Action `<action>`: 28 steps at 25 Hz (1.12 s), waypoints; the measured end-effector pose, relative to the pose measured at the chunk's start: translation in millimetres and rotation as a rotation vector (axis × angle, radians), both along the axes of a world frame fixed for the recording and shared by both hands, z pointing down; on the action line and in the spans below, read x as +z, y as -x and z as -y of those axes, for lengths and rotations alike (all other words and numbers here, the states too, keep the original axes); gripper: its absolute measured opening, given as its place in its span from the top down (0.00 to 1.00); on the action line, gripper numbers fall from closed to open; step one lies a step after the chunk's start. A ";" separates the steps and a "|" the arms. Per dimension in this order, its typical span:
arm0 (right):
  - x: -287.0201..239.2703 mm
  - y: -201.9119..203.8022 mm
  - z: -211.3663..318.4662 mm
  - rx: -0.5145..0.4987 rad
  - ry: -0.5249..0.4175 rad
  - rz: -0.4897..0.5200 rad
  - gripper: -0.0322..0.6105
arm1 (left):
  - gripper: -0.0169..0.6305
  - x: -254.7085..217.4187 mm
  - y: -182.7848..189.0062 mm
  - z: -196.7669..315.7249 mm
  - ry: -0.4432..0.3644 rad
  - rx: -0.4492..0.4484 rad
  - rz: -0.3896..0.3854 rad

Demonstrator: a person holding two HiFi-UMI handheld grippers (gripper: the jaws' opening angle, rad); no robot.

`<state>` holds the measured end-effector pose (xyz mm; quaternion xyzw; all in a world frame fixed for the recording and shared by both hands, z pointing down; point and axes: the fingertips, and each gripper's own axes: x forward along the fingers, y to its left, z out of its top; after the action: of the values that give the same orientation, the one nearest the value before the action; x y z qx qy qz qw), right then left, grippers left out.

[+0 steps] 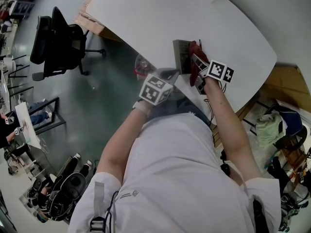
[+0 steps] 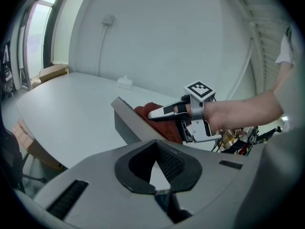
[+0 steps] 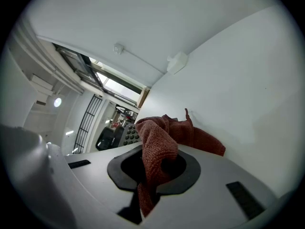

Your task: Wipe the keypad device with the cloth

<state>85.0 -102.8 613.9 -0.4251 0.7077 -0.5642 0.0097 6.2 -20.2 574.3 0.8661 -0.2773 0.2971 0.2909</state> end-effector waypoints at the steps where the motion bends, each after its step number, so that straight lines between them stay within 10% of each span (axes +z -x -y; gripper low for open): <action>1: 2.3 -2.0 0.2 0.003 0.004 -0.003 0.86 | 0.96 0.5 0.0 0.4 -0.001 -0.002 -0.002; 19: 31.0 -34.6 -1.8 0.068 0.085 -0.067 0.86 | 0.96 0.6 0.4 0.0 0.002 -0.008 -0.012; 28: -26.9 1.2 13.5 -0.020 -0.023 -0.027 0.86 | 0.96 -1.5 -5.2 -3.1 -0.003 -0.003 -0.007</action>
<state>83.8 -116.3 587.0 -0.4255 0.7184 -0.5504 -0.0009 11.4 -17.1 572.9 0.8673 -0.2781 0.2931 0.2909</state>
